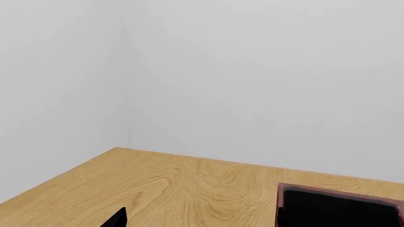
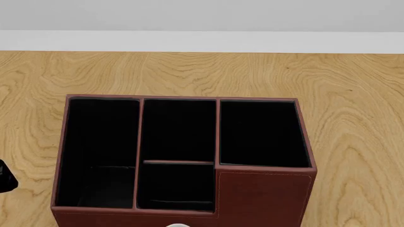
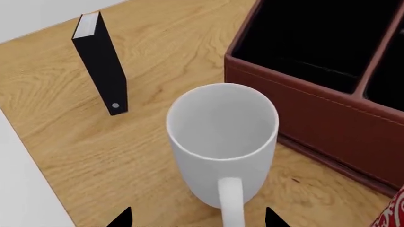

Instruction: Pick up the white mug and place it to the right of the caddy.

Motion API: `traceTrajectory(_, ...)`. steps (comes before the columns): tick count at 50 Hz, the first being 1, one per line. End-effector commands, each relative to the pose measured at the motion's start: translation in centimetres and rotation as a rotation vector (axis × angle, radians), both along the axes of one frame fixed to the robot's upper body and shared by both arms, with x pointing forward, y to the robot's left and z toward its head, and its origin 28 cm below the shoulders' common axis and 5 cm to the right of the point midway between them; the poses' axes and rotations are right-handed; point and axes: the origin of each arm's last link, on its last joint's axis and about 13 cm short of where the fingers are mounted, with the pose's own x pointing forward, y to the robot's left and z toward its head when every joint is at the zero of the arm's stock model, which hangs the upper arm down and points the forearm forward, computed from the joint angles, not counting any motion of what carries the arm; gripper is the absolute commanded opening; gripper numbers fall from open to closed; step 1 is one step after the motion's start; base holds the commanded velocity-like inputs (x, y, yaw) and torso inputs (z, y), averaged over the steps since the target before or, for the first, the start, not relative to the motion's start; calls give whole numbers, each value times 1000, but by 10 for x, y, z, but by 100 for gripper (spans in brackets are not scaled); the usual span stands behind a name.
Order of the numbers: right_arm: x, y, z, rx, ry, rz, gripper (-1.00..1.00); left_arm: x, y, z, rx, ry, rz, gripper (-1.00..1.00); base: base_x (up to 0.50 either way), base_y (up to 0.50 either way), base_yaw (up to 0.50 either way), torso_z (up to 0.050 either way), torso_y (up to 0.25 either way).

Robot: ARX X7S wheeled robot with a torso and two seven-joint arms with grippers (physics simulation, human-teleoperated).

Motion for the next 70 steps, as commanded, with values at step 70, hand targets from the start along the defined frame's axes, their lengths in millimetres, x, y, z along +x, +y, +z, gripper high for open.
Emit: traceTrajectory(70,27,5,-28,-65,61,34,100,0,2,0,-6,-2,5,100,0,0,0,0,0)
